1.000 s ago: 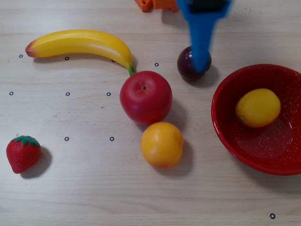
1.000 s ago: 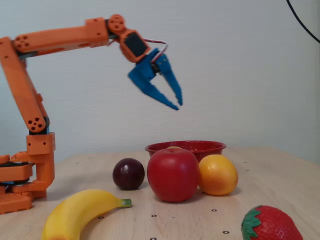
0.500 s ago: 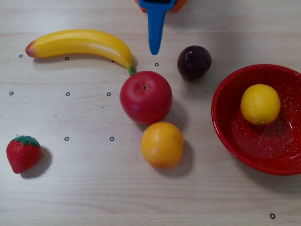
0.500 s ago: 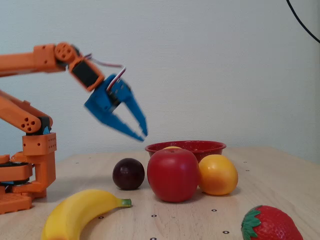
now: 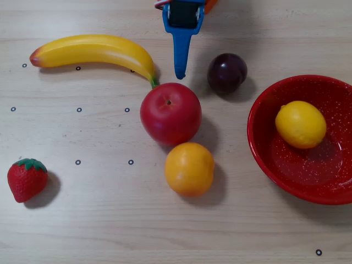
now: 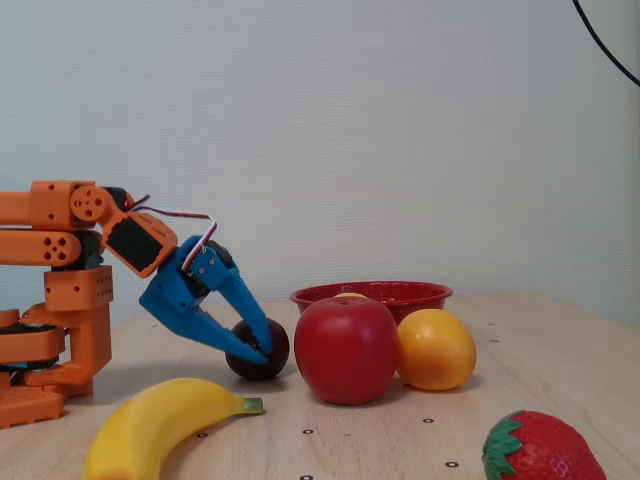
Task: Put the lemon in the red bowl.
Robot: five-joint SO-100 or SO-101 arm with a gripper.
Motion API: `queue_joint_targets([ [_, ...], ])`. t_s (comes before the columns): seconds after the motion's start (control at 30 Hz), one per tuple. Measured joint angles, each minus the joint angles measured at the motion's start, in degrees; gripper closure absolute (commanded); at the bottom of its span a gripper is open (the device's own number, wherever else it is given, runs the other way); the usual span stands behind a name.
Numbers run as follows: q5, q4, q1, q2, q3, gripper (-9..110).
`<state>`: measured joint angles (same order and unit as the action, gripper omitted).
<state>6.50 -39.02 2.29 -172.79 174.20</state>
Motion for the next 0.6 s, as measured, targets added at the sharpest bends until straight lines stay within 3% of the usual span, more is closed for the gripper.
queue_joint_targets([
  [0.6,-4.22,-11.51,0.0,-11.51,3.96,101],
])
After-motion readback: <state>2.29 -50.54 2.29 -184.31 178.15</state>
